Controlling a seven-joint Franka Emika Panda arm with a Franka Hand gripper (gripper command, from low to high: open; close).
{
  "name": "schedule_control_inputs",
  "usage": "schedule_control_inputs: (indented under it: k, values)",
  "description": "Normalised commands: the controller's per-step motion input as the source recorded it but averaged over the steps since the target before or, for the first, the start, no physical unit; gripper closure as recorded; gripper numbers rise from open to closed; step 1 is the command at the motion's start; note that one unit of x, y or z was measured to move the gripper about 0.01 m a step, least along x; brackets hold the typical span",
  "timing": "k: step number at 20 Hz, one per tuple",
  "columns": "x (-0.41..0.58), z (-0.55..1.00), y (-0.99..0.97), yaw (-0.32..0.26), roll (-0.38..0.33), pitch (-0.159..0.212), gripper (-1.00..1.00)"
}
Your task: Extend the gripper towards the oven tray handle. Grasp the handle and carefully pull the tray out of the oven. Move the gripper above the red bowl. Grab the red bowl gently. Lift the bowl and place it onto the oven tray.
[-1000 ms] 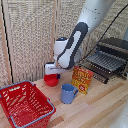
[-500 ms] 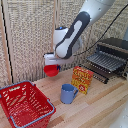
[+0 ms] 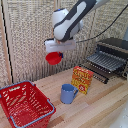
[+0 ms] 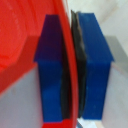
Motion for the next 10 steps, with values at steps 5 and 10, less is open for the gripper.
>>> schedule_control_inputs:
  k: [5, 10]
  values:
    - [-0.083, 0.54, -0.48, -0.245, 0.024, 0.087, 1.0]
    - [-0.086, 0.35, -0.48, -0.255, 0.009, 0.018, 1.0]
